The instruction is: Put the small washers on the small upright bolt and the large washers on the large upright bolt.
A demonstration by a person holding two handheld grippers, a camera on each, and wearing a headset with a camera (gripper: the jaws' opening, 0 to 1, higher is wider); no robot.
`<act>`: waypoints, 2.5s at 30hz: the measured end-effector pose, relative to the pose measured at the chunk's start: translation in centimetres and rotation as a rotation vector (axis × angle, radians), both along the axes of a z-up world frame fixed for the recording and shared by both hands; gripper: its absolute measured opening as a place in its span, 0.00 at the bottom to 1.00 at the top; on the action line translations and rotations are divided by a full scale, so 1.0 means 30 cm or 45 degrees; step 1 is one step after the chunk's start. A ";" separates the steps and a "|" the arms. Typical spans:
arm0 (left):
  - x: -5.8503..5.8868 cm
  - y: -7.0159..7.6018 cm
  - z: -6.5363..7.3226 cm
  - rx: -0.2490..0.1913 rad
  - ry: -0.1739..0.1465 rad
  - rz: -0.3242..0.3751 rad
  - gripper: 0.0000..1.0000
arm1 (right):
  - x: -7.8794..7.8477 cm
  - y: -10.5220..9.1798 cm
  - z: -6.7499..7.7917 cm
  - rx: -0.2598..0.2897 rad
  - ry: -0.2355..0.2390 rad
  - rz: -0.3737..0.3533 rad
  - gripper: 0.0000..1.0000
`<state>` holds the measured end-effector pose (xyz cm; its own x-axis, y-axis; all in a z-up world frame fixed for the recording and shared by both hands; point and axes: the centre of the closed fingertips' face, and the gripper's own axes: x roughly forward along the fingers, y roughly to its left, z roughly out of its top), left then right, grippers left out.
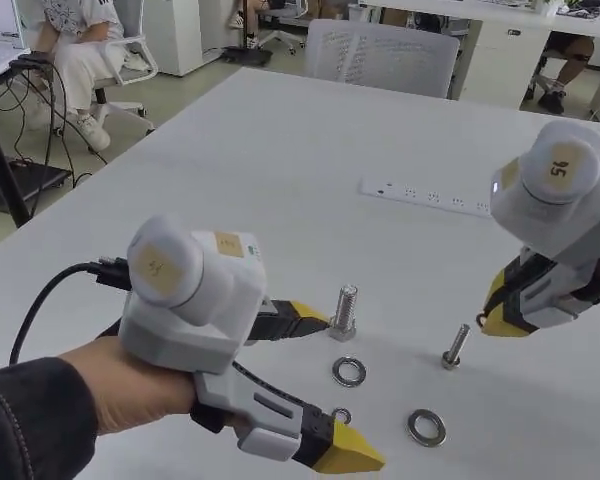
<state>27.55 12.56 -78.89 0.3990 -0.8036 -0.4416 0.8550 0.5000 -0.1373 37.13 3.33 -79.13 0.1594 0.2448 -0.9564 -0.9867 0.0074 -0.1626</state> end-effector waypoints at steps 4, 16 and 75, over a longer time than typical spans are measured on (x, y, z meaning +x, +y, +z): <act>0.003 0.003 0.003 -0.005 -0.003 0.008 0.81 | 0.008 0.013 -0.012 -0.004 0.009 0.012 0.14; 0.009 0.007 0.015 -0.018 -0.016 0.022 0.81 | 0.028 0.012 -0.045 -0.029 0.029 0.021 0.14; 0.014 0.022 0.026 -0.025 -0.023 0.038 0.82 | 0.033 0.022 -0.155 -0.064 0.099 0.025 0.14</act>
<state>27.97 13.21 -78.11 0.4310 -0.7995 -0.4183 0.8421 0.5230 -0.1319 38.12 3.99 -83.79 0.0799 0.1982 -0.9769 -0.9962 -0.0182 -0.0852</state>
